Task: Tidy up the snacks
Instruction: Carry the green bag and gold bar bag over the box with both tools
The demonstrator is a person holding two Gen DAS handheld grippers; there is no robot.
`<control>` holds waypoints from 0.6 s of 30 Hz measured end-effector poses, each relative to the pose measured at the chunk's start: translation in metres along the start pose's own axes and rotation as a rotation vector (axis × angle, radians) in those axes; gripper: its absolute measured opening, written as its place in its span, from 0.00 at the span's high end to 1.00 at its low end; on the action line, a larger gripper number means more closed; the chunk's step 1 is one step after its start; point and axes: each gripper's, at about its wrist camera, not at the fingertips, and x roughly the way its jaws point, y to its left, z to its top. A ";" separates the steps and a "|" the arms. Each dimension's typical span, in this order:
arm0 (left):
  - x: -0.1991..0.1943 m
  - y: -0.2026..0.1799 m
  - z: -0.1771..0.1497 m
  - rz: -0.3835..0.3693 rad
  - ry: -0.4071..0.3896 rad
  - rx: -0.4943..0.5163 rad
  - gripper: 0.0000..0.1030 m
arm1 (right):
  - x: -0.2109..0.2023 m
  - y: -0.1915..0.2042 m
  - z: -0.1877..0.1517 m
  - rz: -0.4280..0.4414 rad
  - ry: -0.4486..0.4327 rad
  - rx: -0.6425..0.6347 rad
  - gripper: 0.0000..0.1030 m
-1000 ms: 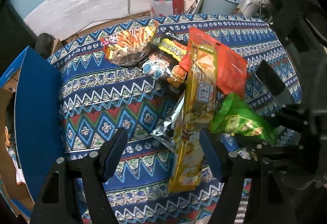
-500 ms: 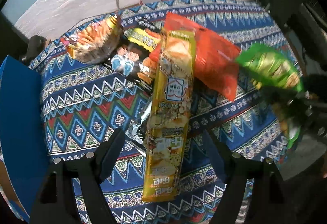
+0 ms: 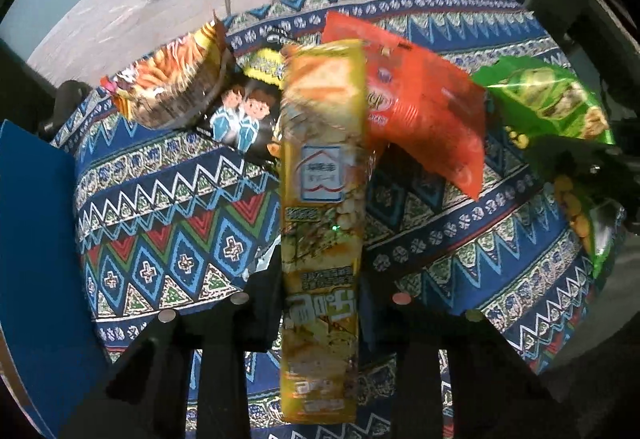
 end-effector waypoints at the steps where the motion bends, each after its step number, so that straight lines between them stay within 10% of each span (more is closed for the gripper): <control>1: -0.002 0.001 -0.001 -0.004 -0.004 0.002 0.69 | 0.000 0.001 0.000 0.000 0.000 -0.002 0.67; 18: -0.056 0.039 -0.023 -0.024 -0.109 -0.073 0.70 | -0.026 0.045 0.014 0.006 -0.079 -0.063 0.68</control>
